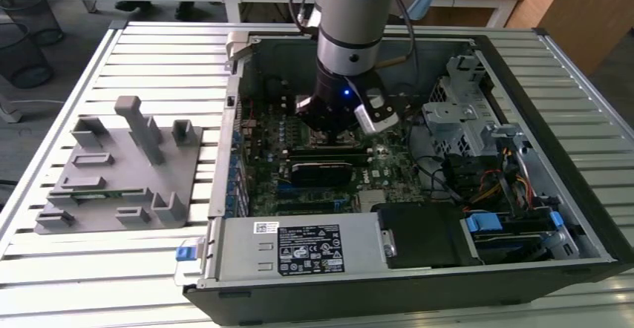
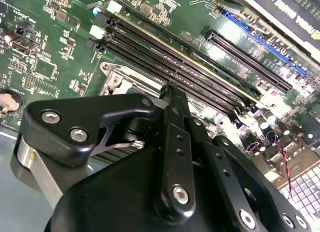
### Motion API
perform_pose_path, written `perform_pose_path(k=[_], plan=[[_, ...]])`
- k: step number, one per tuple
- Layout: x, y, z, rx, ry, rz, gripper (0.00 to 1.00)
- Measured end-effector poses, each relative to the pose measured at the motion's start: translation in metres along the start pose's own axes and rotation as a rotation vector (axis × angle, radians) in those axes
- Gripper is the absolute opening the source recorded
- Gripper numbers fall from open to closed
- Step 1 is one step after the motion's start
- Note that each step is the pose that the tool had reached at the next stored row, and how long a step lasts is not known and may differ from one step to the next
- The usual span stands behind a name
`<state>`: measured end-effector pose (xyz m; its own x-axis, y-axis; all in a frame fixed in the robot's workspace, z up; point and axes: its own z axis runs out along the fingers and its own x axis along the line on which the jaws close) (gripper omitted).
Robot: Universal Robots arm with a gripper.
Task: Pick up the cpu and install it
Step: 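Install the second cpu locking lever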
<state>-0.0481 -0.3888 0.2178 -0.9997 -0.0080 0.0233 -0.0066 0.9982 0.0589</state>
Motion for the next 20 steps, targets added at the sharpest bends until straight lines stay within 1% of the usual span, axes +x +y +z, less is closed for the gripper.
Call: perform_pose_path(k=[2,4,6,9,10,17,20], plan=[[0.0005,-0.0002,0.0012,-0.0008,0.0001,0.000,0.11],[0.0023,-0.0008,0.0018,-0.0040,0.0001,0.000,0.11],[0.0056,-0.0017,0.0023,-0.0115,0.0000,0.000,0.11],[0.0110,-0.0031,0.0031,-0.0275,-0.0001,-0.001,0.11],[0.0122,-0.0037,0.0034,-0.0315,-0.0001,-0.001,0.11],[0.0192,-0.0073,0.0057,-0.0358,0.0000,-0.003,0.11],[0.0210,-0.0090,0.0065,-0.0376,0.0001,-0.004,0.11]])
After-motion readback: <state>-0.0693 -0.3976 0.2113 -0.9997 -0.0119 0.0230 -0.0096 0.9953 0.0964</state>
